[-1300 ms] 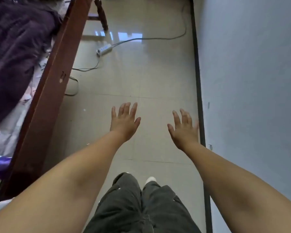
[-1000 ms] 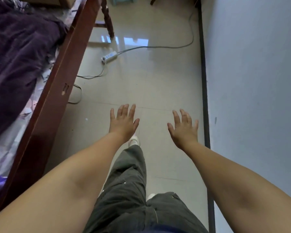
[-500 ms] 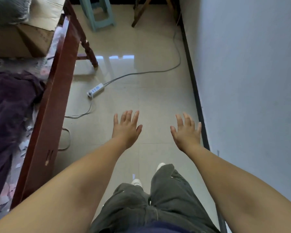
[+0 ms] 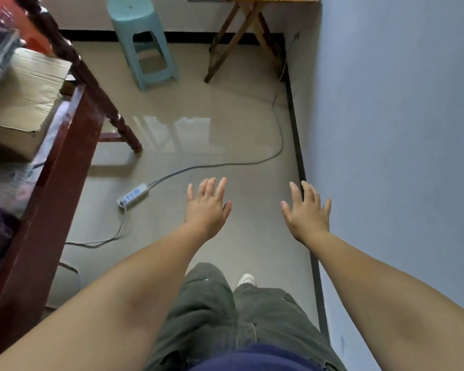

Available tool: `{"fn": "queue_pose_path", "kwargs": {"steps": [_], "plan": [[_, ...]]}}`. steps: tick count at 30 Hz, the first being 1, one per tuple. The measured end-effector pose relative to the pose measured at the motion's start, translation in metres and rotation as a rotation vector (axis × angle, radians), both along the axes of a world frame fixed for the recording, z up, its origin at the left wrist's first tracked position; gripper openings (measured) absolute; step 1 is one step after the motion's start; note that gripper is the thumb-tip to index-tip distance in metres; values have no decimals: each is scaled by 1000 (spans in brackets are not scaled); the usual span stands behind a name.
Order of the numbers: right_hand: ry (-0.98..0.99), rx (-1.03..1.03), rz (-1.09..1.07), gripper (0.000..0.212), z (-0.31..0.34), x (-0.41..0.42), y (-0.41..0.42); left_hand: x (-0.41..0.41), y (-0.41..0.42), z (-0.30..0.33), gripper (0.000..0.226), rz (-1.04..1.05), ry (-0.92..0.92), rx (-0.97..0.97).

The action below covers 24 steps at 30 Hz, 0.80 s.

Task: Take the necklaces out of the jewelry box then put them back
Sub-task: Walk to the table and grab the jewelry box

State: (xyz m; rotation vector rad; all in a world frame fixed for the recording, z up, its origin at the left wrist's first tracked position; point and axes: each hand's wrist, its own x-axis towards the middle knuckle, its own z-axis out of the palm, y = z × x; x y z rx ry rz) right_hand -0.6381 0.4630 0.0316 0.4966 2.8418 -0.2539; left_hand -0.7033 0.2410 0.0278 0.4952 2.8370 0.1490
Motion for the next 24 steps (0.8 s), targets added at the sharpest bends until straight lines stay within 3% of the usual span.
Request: {"fn": "queue_pose_path", "kwargs": {"steps": [11,20,24], "plan": [[-2,2,32,56,-7,-239,63,-240,47,-10,58,7,4,-79],[27,11,-46,56,22,-414,118,-438,119,27,59,-102,73,-9],[37,20,-22,57,19,-500,145,-520,143,28,58,-45,84,1]]}}
